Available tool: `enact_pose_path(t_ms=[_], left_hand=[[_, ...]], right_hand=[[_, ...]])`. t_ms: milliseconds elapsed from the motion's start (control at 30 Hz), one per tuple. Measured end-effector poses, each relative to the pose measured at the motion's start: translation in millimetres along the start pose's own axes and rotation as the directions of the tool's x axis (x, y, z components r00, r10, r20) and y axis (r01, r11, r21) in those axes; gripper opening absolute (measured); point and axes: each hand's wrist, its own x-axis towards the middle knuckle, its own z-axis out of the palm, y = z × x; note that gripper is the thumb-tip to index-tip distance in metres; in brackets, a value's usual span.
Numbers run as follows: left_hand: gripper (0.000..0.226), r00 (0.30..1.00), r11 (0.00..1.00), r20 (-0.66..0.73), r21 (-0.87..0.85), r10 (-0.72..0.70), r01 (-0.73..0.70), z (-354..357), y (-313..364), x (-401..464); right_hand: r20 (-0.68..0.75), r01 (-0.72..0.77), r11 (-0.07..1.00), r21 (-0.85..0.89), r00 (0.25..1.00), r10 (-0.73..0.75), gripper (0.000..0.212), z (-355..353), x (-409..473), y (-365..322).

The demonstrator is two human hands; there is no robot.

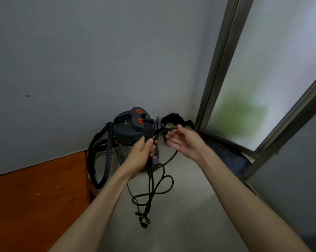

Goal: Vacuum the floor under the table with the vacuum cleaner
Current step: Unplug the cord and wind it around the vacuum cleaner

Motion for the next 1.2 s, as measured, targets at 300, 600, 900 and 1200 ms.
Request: enact_pose_path(t_ms=[300,600,900,1200], left_hand=[[0.025,0.999,0.958,0.003,-0.285,0.038,-0.036,-1,52,15],[0.026,0.995,0.788,-0.050,-0.608,0.082,-0.095,-4,109,14],[0.028,0.967,0.739,-0.252,-0.642,0.050,-0.205,-28,121,20],[0.028,0.867,0.760,-0.494,-0.590,-0.074,-0.271,-46,94,36]], right_hand=[[-0.114,0.264,0.903,-0.340,0.941,-0.317,0.018,-37,-5,72],[0.125,0.172,0.565,-0.807,0.985,-0.121,0.038,-50,15,116],[0.044,0.055,0.645,-0.762,0.998,-0.034,0.031,-65,27,88],[0.165,0.271,0.490,-0.828,0.954,-0.248,0.013,-85,7,63]])
